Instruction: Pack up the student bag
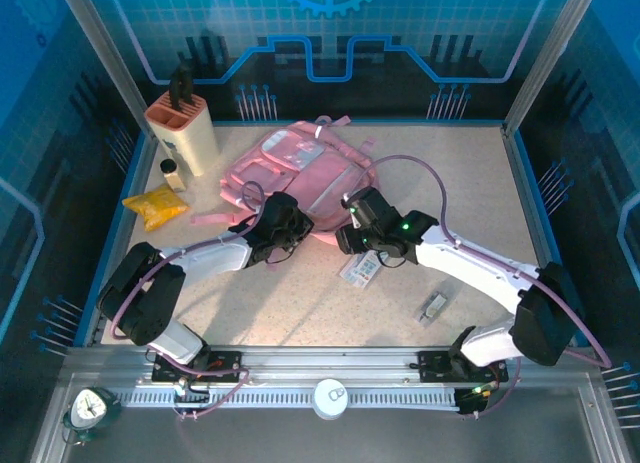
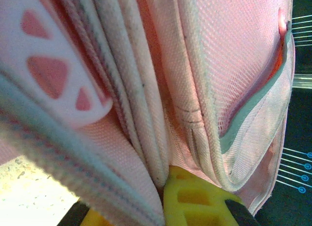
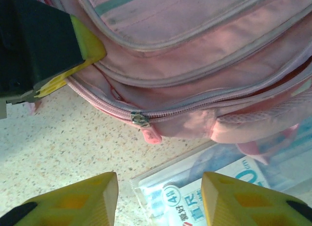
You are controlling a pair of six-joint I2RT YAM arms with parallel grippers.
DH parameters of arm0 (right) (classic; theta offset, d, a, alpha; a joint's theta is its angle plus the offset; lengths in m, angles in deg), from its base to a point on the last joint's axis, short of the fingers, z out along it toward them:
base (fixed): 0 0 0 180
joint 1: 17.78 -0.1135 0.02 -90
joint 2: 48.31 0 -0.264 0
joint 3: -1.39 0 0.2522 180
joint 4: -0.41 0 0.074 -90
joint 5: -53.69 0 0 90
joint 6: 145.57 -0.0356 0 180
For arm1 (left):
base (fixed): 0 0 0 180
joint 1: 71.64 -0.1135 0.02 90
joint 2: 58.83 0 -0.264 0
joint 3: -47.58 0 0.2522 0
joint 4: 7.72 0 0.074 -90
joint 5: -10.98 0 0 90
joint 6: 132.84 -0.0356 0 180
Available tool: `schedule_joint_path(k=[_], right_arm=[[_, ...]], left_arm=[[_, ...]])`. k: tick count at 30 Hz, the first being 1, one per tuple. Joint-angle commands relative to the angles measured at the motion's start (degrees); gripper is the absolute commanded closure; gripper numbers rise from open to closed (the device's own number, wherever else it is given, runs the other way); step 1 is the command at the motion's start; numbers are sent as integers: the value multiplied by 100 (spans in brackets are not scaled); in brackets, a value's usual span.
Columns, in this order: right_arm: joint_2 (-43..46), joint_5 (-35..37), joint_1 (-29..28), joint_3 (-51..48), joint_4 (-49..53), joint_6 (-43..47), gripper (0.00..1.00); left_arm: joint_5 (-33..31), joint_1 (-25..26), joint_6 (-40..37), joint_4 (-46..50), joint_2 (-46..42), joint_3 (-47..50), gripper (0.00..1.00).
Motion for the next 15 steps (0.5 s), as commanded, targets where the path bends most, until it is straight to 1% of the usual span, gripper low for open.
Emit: schedule_joint_path(k=[1, 2, 5, 9, 11, 14, 15], right_arm=[[-220, -950, 130, -118, -164, -36, 50], [-272, -1215, 196, -214, -391, -2, 49], [-440, -1539, 377, -308, -752, 136, 50], [-799, -1538, 424, -257, -969, 652, 51], [-950, -1662, 469, -225, -1006, 800, 51], [-1037, -1991, 557, -505, -1767, 948, 51], [-1127, -2004, 586, -516, -1889, 964, 52]], left_arm=[[-117, 106, -314, -453, -297, -168, 100], [-132, 113, -328, -392, -313, -179, 100], [-177, 104, -368, -257, -351, -193, 100], [-126, 110, -354, -261, -327, -228, 100], [-118, 109, -354, -253, -312, -249, 100], [-91, 107, -319, -284, -292, -221, 100], [-82, 111, -305, -311, -284, -219, 100]])
